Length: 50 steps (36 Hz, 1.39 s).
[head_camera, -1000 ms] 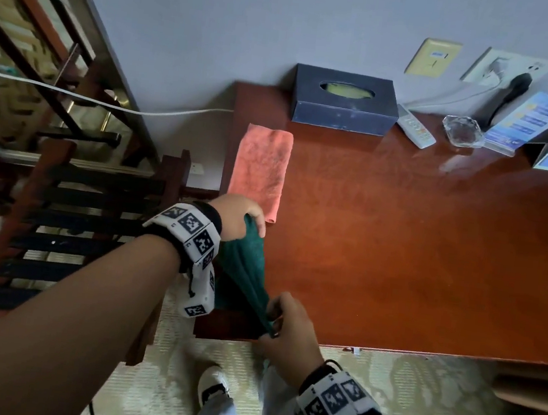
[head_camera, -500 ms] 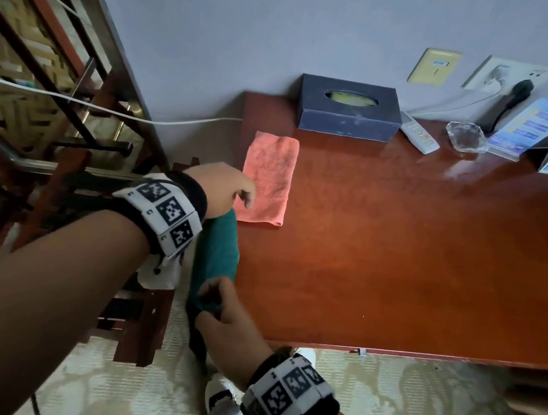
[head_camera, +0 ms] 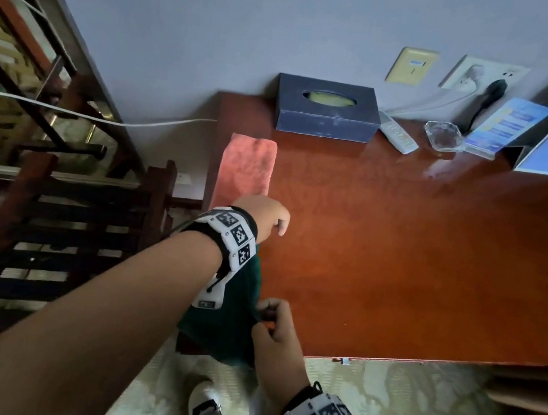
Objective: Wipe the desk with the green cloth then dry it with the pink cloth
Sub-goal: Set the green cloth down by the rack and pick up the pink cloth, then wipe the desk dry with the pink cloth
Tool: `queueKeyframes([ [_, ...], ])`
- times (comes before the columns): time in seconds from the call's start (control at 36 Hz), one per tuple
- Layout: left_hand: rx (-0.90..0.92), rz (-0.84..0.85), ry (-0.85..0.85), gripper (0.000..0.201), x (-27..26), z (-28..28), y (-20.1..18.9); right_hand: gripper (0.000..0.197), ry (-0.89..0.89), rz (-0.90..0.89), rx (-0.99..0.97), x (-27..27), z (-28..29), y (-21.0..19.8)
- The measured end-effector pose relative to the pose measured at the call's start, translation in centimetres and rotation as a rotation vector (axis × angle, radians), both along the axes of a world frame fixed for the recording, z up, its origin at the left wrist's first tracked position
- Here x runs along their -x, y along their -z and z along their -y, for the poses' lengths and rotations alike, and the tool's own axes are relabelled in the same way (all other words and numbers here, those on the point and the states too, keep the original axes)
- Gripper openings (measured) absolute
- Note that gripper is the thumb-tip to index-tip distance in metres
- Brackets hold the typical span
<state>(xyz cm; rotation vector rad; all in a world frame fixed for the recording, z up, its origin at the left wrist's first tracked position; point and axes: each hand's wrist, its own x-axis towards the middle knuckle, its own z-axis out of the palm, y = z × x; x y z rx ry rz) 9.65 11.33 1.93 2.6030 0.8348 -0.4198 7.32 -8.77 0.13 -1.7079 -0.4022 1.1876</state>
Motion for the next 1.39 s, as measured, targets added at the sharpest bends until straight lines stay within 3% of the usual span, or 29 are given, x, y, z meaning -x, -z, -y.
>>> queueKeyframes([
  [0.17,0.003,0.071,-0.046,0.031,-0.3,-1.2,1.6,0.030,0.047,0.127,0.096,-1.4,0.4,2.6],
  [0.25,0.044,0.084,-0.054,0.031,0.8,-1.9,2.4,0.032,-0.029,0.192,0.103,-0.4,-0.4,3.6],
  [0.33,0.194,0.108,-0.038,0.044,2.6,-2.5,3.1,0.034,-0.144,0.205,0.095,0.8,-1.7,4.1],
  [0.44,0.214,0.167,-0.022,0.045,5.4,-2.5,3.9,0.037,-0.315,0.219,0.131,2.3,-3.3,4.7],
  [0.61,0.217,0.215,0.010,0.055,8.6,-3.0,5.5,0.057,-0.514,-0.006,0.123,3.4,-4.6,6.3],
  [0.67,0.179,0.203,-0.008,0.059,9.4,-3.1,6.0,0.060,-0.594,0.000,0.102,2.7,-4.6,6.2],
  [0.72,0.094,0.204,-0.058,0.056,10.1,-2.8,6.0,0.053,-0.607,0.174,0.068,1.6,-4.5,5.8],
  [0.78,0.036,0.270,-0.145,0.048,10.9,-2.0,6.0,0.044,-0.581,0.477,0.029,0.3,-4.5,5.5],
  [0.86,0.025,0.402,-0.161,0.036,11.6,0.0,6.8,0.046,-0.707,0.820,0.075,-1.2,-4.6,5.7],
  [0.92,0.056,0.279,-0.130,0.037,11.9,1.4,7.4,0.052,-0.802,0.957,0.136,-1.5,-4.8,5.9],
  [1.0,0.053,0.042,-0.111,0.054,12.3,3.0,8.5,0.058,-0.921,1.028,0.227,-1.5,-4.9,6.1],
  [1.14,0.023,-0.024,-0.090,0.060,12.5,4.6,8.4,0.057,-1.002,1.068,0.325,-2.3,-4.1,6.3],
  [1.25,0.030,-0.055,-0.040,0.053,12.2,5.3,8.0,0.052,-1.065,1.074,0.321,-3.2,-3.9,5.3],
  [1.39,0.139,0.033,-0.173,0.035,11.1,3.1,5.5,0.039,-0.827,1.080,0.252,-5.7,-8.0,3.4],
])
